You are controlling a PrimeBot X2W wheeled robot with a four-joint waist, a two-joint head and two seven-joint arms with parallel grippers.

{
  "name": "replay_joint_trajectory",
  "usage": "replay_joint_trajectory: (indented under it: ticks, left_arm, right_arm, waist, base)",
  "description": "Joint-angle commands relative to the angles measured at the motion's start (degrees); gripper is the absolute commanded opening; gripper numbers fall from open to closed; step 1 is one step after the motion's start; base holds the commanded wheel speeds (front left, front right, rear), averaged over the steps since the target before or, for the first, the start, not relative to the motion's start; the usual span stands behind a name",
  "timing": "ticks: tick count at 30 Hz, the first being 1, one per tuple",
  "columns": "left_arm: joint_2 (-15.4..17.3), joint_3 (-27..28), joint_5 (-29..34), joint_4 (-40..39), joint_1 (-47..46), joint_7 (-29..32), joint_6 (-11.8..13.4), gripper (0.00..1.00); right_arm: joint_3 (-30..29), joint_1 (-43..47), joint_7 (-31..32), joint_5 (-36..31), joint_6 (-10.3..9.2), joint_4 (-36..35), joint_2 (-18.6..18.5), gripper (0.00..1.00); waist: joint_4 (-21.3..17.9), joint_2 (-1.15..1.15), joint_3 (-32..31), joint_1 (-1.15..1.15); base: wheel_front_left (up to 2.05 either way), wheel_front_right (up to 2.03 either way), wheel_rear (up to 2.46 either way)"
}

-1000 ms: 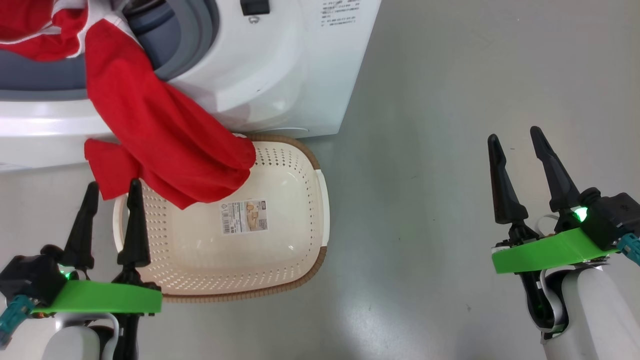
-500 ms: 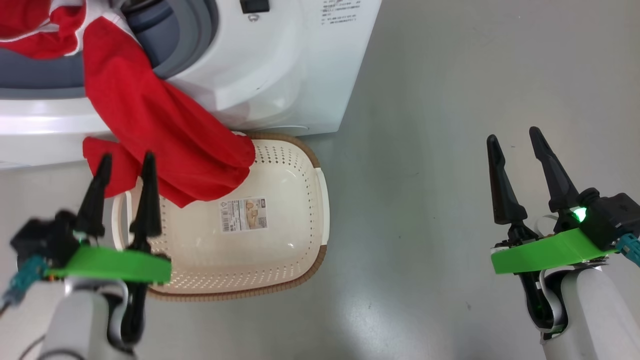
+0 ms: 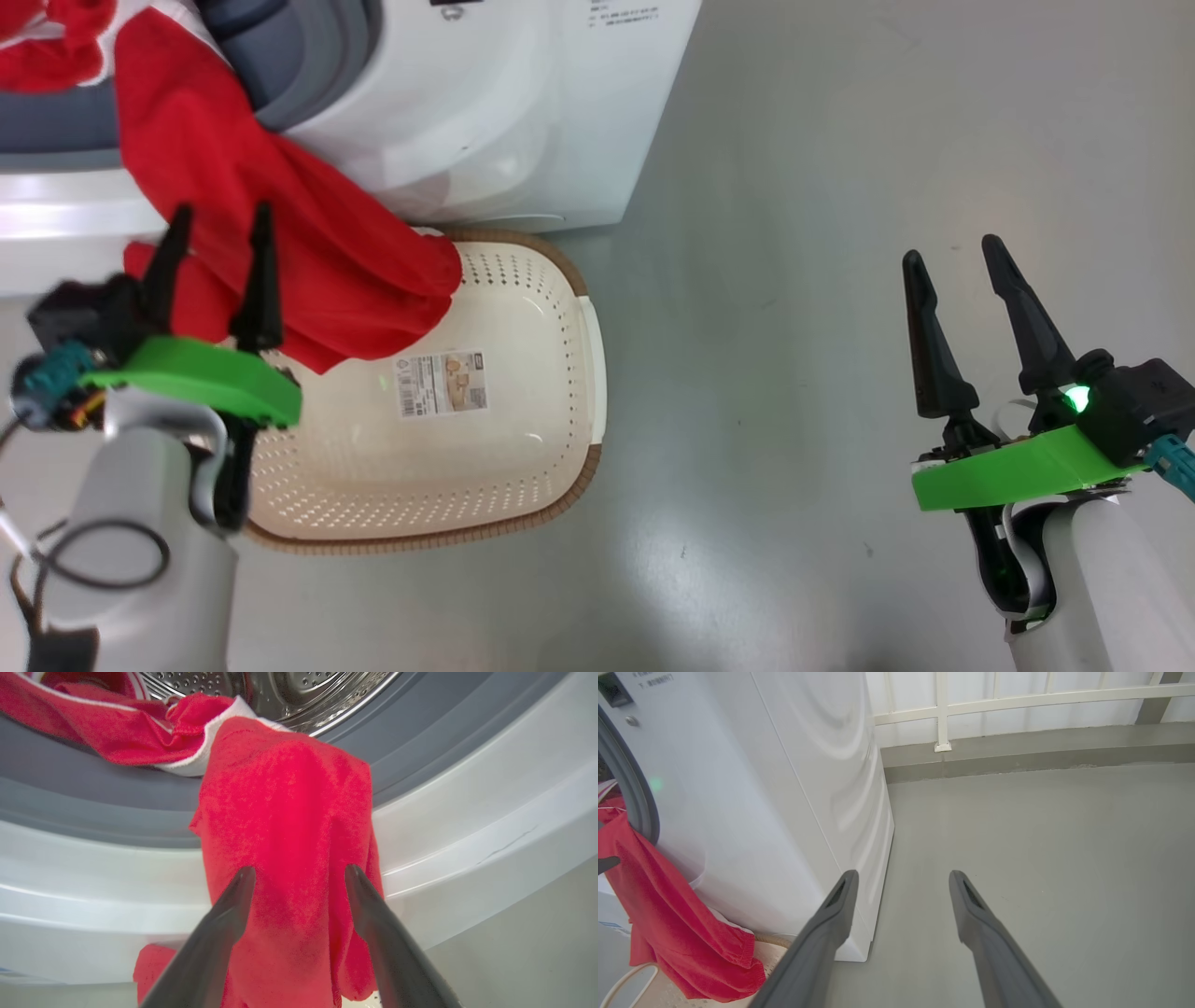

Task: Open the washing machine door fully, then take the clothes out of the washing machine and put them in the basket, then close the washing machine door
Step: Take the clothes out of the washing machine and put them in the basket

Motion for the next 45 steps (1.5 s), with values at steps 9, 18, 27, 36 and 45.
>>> replay_joint_trajectory:
  ticks: [9, 18, 27, 36, 45]
  left_arm:
    - [3.5, 0.4, 1.6, 11.4, -9.8, -0.3, -0.3, 1.00]
    - [4.7, 0.1, 0.4, 14.3, -13.2, -0.3, -0.3, 0.14]
    - [4.0, -0.5, -0.3, 13.9, -11.4, -0.3, -0.3, 0.00]
    - [2.3, -1.4, -0.6, 9.7, -2.6, -0.3, -0.3, 0.00]
    - [0.9, -5.5, -2.7, 10.3, 3.3, -0.3, -0.3, 0.00]
  right_arm:
    - [2.0, -1.5, -0.4, 0.4, 0.37, -1.6, 0.0, 1.00]
    - [1.9, -1.7, -0.4, 0.5, 0.37, -1.8, 0.0, 1.00]
    - [1.5, -1.8, -0.4, 0.3, 0.37, -1.7, 0.0, 1.00]
    - [1.8, -1.7, -0.4, 0.5, 0.37, -1.6, 0.0, 1.00]
    - [1.5, -1.4, -0.4, 0.3, 0.37, -1.7, 0.0, 1.00]
  waist:
    - [-1.1, 0.00, 2.6, 0.00]
    - [-1.6, 0.00, 3.1, 0.00]
    - [-0.9, 0.00, 2.8, 0.00]
    - [-0.9, 0.00, 2.1, 0.00]
    - [-0.8, 0.00, 2.5, 0.00]
  base:
    - [0.00, 0.00, 0.00]
    - [0.00, 0.00, 0.00]
    - [0.00, 0.00, 0.00]
    - [0.00, 0.00, 0.00]
    - [0.00, 0.00, 0.00]
